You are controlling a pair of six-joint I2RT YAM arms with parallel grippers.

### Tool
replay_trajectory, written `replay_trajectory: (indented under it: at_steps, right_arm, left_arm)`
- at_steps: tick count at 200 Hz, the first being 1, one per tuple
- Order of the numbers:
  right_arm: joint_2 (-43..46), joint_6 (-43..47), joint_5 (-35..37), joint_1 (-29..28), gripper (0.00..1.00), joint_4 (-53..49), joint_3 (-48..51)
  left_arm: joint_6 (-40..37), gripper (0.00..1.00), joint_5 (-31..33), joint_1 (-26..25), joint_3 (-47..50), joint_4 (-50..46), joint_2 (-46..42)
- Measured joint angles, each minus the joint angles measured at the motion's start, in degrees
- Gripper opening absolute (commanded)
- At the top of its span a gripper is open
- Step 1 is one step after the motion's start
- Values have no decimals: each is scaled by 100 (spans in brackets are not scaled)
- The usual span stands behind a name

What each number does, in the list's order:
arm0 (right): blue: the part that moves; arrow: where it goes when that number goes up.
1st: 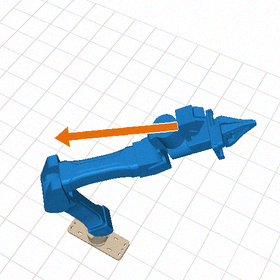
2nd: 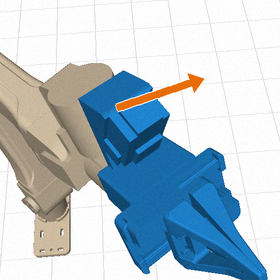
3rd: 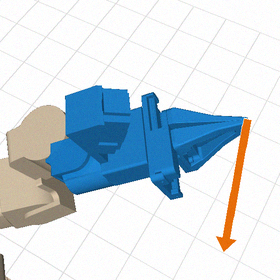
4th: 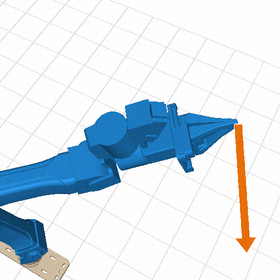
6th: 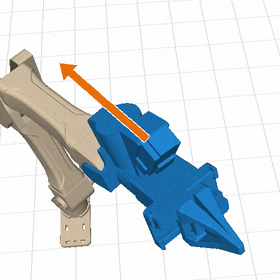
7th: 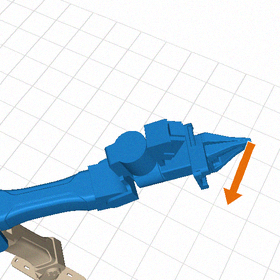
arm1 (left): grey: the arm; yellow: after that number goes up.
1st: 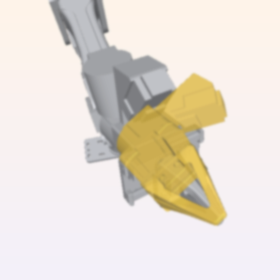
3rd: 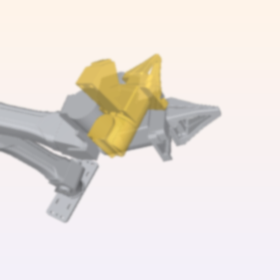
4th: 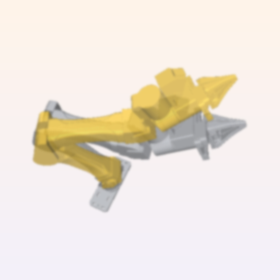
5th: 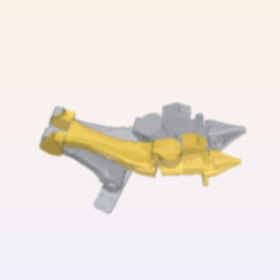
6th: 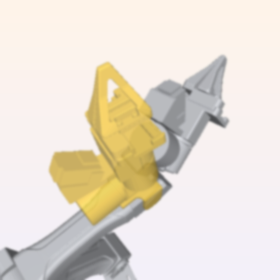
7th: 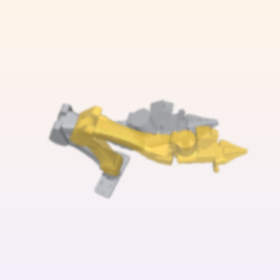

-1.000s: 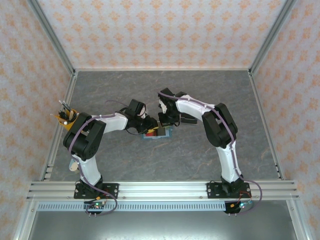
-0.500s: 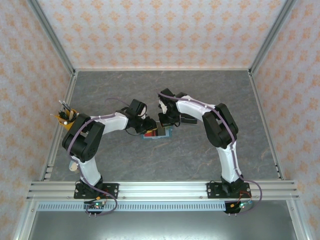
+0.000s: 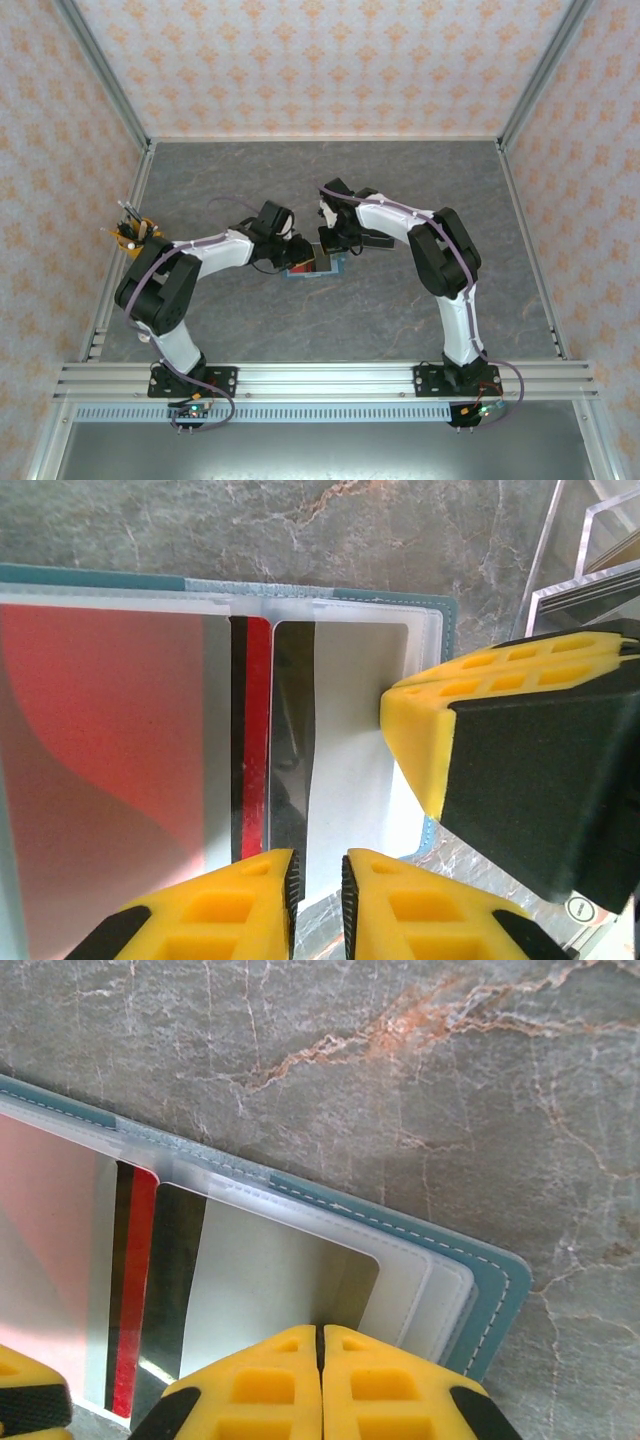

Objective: Take the credit cards out of the card holder

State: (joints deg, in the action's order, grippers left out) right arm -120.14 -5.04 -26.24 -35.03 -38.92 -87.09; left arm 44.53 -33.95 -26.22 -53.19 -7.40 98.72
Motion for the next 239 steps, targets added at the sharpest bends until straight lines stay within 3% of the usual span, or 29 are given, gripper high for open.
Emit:
replay_trajectory:
  at_steps: [182,205,239]
  right_arm:
    - [11,-2,-146,70,7,85,63]
    - [11,-2,-146,72,7,85,63]
    - [11,-4,-146,136,7,85,63]
  left_arm:
    - [190,35,-269,0,-295,55,544]
    - [192,34,-332,13,-293,101,560]
    - [205,23,-402,63,-225,361,610]
